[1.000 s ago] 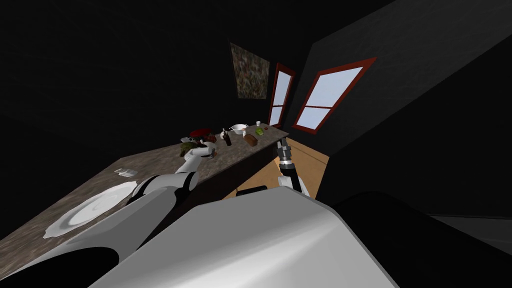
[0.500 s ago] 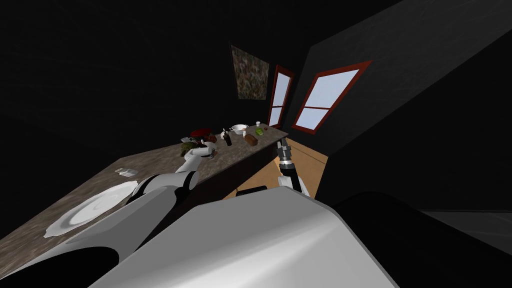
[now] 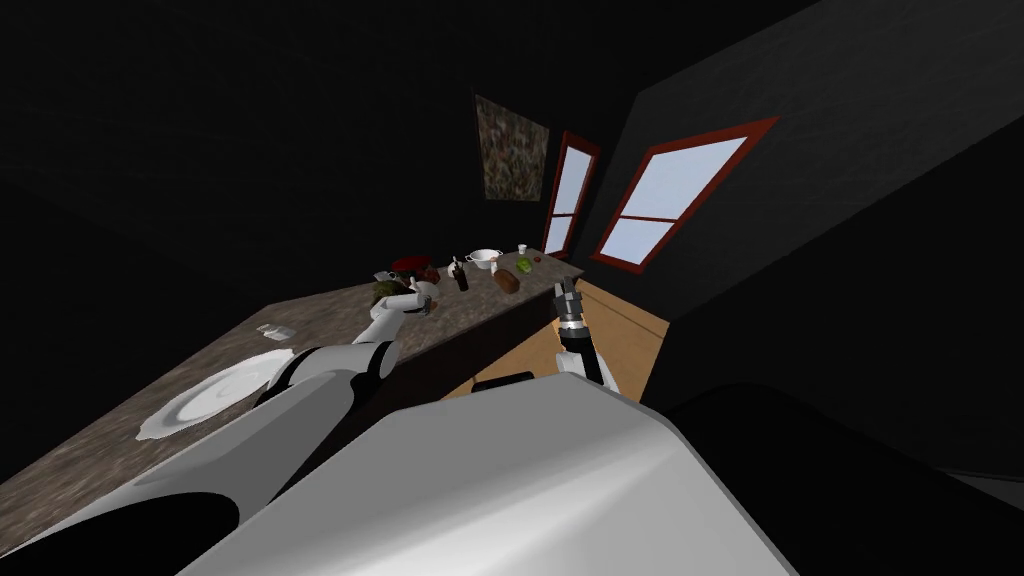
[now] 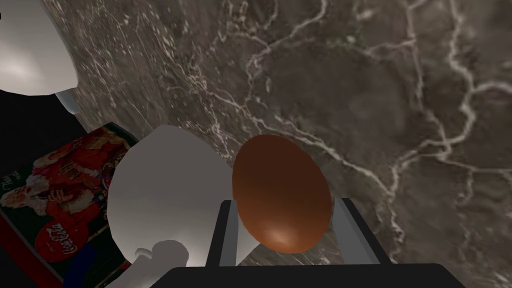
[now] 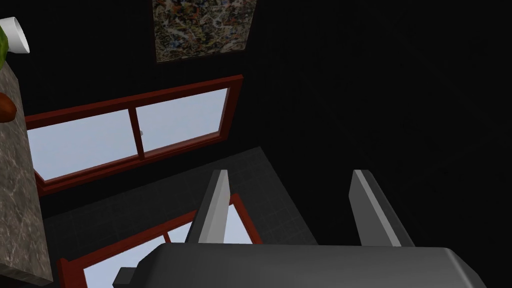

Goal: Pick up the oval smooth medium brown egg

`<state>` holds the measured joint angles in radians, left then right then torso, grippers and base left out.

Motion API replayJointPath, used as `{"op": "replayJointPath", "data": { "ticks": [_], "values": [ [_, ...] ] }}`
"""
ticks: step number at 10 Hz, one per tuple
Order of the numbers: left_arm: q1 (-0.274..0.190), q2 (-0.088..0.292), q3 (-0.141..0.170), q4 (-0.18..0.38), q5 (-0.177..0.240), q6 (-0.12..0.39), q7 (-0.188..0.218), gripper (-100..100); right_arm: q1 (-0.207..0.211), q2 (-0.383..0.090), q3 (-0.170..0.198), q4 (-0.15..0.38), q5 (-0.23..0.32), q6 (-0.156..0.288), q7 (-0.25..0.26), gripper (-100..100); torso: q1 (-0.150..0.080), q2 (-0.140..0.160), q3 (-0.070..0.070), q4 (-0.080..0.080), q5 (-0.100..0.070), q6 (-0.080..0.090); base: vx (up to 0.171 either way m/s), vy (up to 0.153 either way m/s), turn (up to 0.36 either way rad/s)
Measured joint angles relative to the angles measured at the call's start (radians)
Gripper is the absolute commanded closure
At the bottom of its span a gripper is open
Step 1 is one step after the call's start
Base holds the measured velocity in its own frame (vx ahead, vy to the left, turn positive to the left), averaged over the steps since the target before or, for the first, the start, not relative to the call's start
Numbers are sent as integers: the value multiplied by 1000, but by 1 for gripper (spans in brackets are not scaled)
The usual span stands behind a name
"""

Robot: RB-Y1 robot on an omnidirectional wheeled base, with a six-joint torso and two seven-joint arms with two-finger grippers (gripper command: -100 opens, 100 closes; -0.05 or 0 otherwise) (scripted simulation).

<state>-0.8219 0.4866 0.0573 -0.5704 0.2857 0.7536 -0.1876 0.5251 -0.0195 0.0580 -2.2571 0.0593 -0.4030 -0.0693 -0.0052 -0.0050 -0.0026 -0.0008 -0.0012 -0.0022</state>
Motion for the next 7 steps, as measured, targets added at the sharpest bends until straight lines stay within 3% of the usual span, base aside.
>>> {"op": "replayJointPath", "data": {
  "ticks": [1, 3, 5, 7],
  "values": [
    [14, 0, -1, -29, 4, 12, -8, 100, 0, 0, 0, 0, 0, 0, 0, 0, 0, 1, 0, 0, 0, 3, 38, -67, 208],
    [4, -5, -5, -31, 30, 19, -47, 100, 0, 0, 0, 0, 0, 0, 0, 0, 1, 1, 1, 0, 0, 2, 38, -59, 124],
    [25, -11, -10, -90, 45, 50, -66, 100, 0, 0, 0, 0, 0, 0, 0, 0, 1, 2, 1, 0, 0, 1, 44, -65, 195],
    [19, -17, -16, -96, 67, 58, -103, 100, 0, 0, 0, 0, 0, 0, 0, 0, 0, 0, 0, 0, 0, 1, 56, -73, 200]
  ]
}}
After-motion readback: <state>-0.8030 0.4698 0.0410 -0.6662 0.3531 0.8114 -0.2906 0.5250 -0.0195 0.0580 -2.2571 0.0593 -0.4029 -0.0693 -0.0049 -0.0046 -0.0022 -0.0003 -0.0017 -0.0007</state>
